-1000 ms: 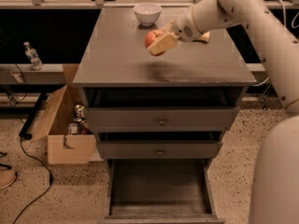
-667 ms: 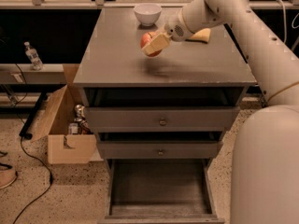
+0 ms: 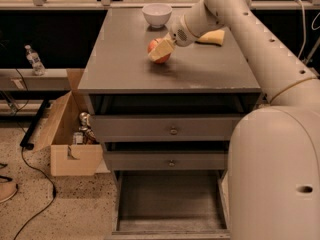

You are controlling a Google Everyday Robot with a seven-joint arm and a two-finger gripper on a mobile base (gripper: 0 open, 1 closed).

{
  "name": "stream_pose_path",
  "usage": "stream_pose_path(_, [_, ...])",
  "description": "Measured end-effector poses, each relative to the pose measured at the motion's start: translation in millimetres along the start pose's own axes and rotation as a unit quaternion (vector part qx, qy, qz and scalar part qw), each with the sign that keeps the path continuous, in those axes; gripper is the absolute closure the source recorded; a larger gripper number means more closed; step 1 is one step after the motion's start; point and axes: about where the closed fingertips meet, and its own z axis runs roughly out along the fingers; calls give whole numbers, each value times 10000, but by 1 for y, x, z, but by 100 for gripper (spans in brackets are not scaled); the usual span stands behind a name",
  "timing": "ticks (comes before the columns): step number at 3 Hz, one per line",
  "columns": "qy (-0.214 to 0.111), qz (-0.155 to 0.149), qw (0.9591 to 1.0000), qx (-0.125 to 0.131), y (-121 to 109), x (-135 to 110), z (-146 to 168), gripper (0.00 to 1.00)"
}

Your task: Pick apple from bottom drawer and place on counter

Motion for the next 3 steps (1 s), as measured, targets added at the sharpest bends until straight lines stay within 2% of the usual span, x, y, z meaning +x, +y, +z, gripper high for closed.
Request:
stream_pose_path(1, [16, -1, 9999, 102, -4, 3, 6, 42])
stream_pose_path(2, [15, -41, 9999, 132, -4, 4, 9, 19])
stream_pose_path(3, [-42, -102, 9999, 127, -4, 6, 8, 0])
